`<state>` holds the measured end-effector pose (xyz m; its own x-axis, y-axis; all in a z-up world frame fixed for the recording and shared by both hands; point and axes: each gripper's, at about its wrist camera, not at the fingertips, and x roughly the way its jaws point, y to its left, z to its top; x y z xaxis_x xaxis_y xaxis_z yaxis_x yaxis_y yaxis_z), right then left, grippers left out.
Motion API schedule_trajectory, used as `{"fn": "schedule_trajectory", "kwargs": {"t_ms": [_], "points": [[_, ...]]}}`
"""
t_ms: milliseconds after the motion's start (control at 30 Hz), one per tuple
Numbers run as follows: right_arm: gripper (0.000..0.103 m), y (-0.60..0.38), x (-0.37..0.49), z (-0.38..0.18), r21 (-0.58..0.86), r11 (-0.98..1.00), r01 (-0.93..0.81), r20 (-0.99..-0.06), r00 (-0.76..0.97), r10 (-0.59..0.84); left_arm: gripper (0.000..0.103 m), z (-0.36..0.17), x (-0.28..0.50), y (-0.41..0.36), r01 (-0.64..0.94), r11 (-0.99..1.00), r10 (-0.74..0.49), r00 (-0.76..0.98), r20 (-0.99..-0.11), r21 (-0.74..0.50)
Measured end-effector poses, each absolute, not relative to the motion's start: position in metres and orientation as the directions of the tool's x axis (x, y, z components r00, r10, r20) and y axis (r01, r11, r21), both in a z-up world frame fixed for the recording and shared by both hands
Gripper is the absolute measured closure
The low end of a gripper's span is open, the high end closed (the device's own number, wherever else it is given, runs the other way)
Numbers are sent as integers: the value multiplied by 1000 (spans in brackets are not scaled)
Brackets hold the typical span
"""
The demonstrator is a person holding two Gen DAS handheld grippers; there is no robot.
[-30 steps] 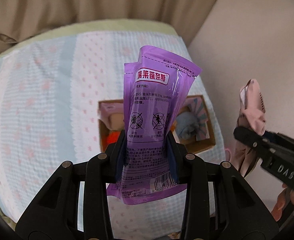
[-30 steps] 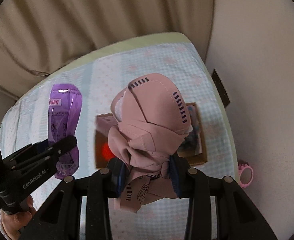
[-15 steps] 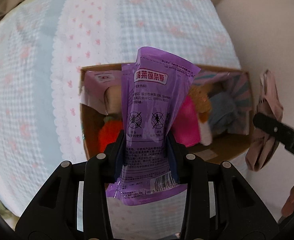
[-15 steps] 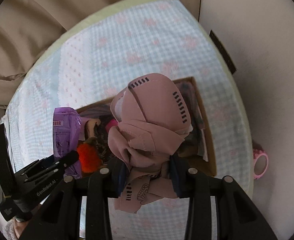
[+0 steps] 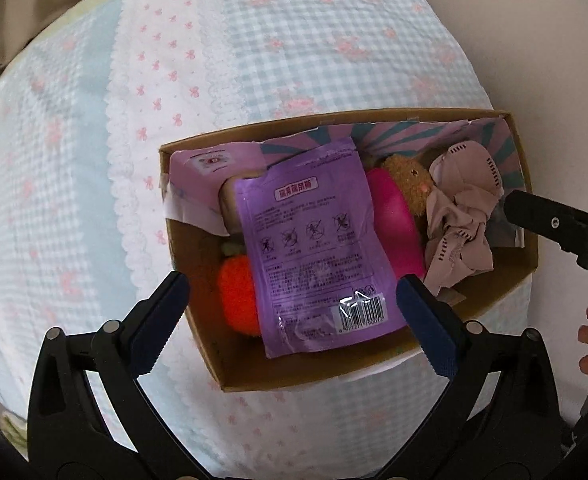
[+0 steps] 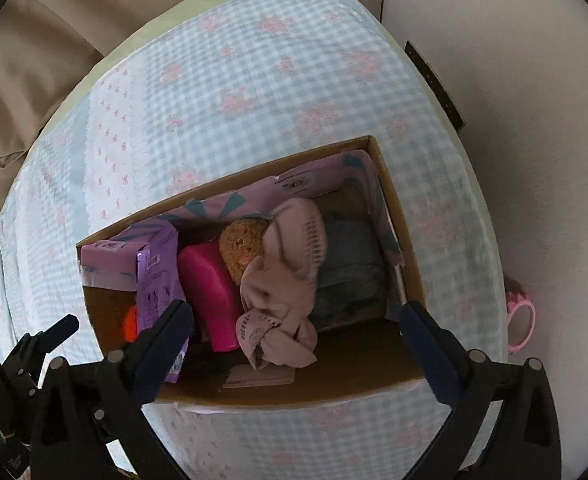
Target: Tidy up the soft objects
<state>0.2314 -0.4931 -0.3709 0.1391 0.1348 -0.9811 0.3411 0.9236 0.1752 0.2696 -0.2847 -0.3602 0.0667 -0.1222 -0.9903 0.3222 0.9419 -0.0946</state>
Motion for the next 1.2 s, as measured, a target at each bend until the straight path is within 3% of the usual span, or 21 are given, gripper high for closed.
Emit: {"fn": "schedule_trajectory", "kwargs": {"t_ms": [367, 667, 967, 1200], "points": [[0, -476, 216, -326, 189, 928, 320, -968, 217, 122, 0, -317, 253, -268, 324, 941, -152, 152, -977, -96], [0, -426, 173, -219, 187, 956, 226, -922, 375, 92, 0, -224, 210, -224, 352, 933, -197, 318, -927, -78], [0, -345, 117, -119, 147, 984, 100, -845, 529, 73, 0, -106, 148, -122, 268, 960, -221, 557, -801, -79], [0, -285, 74, -72, 102, 994, 29, -757, 651, 58, 0, -50, 98, -57, 180, 983, -155, 707, -690, -37]]}}
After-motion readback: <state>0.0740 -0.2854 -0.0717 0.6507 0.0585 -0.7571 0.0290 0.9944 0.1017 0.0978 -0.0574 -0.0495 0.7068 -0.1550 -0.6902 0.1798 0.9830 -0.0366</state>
